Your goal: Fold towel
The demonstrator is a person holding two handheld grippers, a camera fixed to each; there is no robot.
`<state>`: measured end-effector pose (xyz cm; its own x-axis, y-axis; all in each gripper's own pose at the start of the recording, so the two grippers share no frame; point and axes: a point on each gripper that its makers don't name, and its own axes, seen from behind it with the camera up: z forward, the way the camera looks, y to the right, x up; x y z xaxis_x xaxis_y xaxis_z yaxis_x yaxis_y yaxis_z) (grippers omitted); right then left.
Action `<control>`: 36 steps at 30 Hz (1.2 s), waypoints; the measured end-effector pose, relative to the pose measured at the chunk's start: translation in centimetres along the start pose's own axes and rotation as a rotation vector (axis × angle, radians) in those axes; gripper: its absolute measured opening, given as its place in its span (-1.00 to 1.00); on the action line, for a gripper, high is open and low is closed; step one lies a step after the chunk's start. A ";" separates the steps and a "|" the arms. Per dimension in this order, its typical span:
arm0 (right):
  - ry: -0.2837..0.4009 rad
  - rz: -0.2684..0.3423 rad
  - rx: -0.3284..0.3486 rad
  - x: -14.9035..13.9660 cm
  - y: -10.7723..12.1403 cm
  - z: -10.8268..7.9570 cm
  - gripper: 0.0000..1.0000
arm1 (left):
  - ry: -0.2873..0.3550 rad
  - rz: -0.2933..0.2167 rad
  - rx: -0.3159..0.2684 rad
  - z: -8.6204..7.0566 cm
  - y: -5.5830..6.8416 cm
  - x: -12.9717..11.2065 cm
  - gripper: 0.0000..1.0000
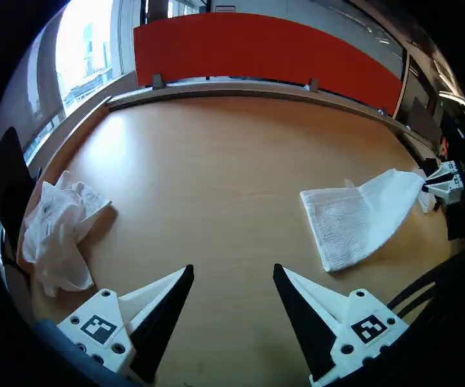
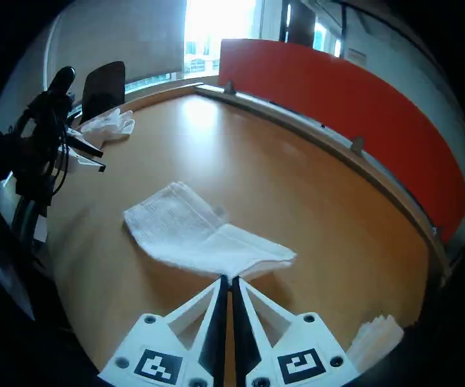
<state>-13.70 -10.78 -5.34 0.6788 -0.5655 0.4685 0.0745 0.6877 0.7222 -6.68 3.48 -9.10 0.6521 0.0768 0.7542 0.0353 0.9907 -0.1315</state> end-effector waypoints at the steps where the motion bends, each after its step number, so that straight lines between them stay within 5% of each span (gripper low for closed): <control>1: 0.005 -0.003 -0.005 0.3 0.1 -0.3 -0.91 | 0.001 0.000 0.000 0.0 0.0 0.0 0.82; 21: 0.054 -0.061 -0.067 3.8 1.9 -4.1 -0.91 | 0.009 0.011 -0.005 0.2 0.5 0.7 0.82; 36: 0.054 -0.076 -0.024 4.1 0.3 -2.5 -0.91 | 0.013 0.010 -0.009 0.1 0.7 1.0 0.82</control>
<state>-9.06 -11.73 -4.47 0.7087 -0.5914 0.3847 0.1442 0.6552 0.7416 -6.10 4.28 -8.36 0.6624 0.0855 0.7443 0.0354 0.9888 -0.1451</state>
